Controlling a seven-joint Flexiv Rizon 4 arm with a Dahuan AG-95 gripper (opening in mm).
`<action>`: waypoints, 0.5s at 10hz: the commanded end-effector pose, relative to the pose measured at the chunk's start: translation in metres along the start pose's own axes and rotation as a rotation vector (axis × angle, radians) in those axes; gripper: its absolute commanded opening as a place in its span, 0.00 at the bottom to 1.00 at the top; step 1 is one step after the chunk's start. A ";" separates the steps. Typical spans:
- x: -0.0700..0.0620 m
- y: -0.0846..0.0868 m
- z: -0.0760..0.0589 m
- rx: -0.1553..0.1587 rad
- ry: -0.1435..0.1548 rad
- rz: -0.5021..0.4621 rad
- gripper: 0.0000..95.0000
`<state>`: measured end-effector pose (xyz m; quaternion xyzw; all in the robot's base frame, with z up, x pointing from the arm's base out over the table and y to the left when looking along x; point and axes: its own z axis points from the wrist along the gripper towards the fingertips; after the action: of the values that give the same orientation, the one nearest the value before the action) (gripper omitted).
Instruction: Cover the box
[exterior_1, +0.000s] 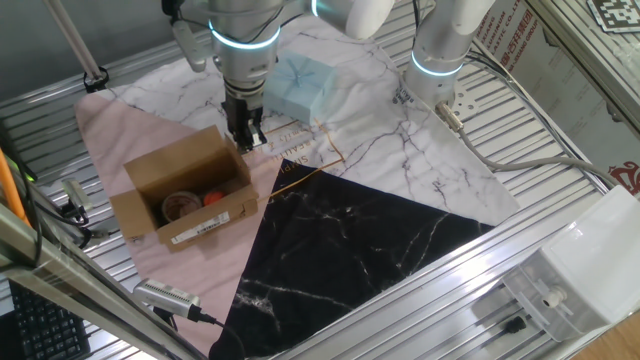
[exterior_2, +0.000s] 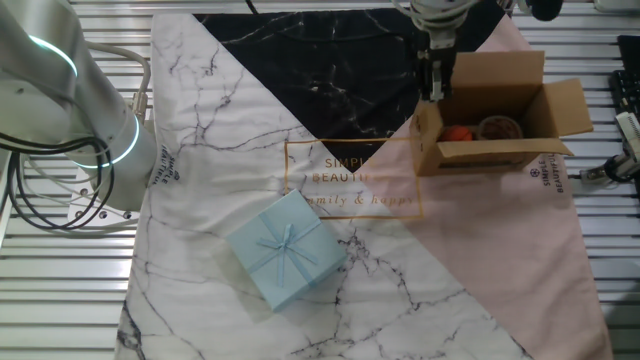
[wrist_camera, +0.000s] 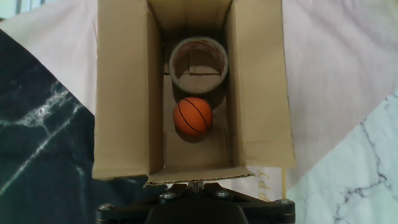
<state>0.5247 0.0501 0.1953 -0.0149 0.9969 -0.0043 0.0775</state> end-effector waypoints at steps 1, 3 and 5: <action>-0.003 0.001 0.000 -0.001 0.003 0.002 0.00; -0.005 0.001 0.002 -0.002 0.005 0.002 0.00; -0.007 0.000 0.005 -0.003 0.007 0.000 0.00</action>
<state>0.5333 0.0502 0.1915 -0.0152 0.9971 -0.0029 0.0745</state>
